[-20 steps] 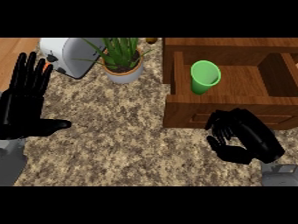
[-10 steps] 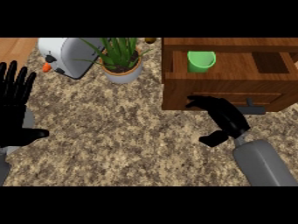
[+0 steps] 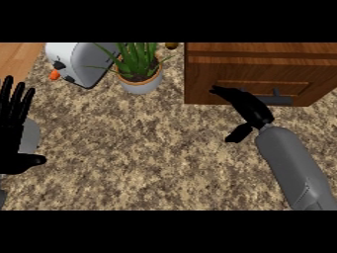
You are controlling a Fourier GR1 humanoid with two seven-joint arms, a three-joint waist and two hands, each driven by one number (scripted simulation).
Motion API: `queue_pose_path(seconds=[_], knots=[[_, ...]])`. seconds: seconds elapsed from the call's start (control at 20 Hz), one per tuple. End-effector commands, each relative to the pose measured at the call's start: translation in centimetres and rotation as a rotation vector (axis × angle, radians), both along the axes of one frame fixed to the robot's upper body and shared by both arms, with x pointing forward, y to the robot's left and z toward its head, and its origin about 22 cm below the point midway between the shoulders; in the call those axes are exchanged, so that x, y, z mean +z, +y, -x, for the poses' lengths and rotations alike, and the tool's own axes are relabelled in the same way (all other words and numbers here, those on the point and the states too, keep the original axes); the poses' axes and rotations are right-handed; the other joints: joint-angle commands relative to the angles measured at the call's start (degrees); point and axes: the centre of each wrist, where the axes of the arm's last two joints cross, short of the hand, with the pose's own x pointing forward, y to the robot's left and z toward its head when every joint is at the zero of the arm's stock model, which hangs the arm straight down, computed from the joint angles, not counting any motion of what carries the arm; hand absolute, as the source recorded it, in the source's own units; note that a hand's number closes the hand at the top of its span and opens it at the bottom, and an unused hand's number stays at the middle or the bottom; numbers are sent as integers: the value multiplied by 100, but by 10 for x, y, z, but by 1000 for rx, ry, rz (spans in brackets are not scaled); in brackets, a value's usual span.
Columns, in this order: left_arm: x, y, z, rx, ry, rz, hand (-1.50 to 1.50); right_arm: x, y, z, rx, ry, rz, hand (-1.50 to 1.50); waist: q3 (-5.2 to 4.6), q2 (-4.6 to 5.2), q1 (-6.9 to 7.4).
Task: Pick up the cup, place it into the drawer and close the drawer
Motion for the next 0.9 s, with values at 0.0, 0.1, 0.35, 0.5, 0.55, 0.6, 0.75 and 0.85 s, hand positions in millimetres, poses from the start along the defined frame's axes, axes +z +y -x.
queue_pose_path(seconds=[0.0,0.1,0.35,0.5,0.55,0.6,0.75,0.85], knots=[[3,6,-2,-5,6,-11,-150,7,0,-24,8,56,-50,-150,25,41,6],[-3,1,8,-23,3,5,-150,14,-8,-34,-20,54,-43,-150,28,65,100],[5,-6,-1,-36,-18,-4,-150,37,-40,-48,-25,73,-12,-150,33,113,191],[5,1,-8,-50,-9,3,-150,39,-44,-50,-37,74,-23,-150,35,155,240],[-2,-7,-11,-45,-30,1,-150,57,-47,-59,-36,73,-27,-150,34,184,266],[-4,-9,-8,-62,-15,-1,-150,31,-44,-47,-44,63,-21,-150,38,193,293],[-10,-12,-10,-44,9,0,-150,49,-57,-54,-39,64,-29,-150,36,184,252],[-7,-8,-8,-52,-17,-10,-150,72,-65,-63,-66,70,-36,-150,37,214,371]])
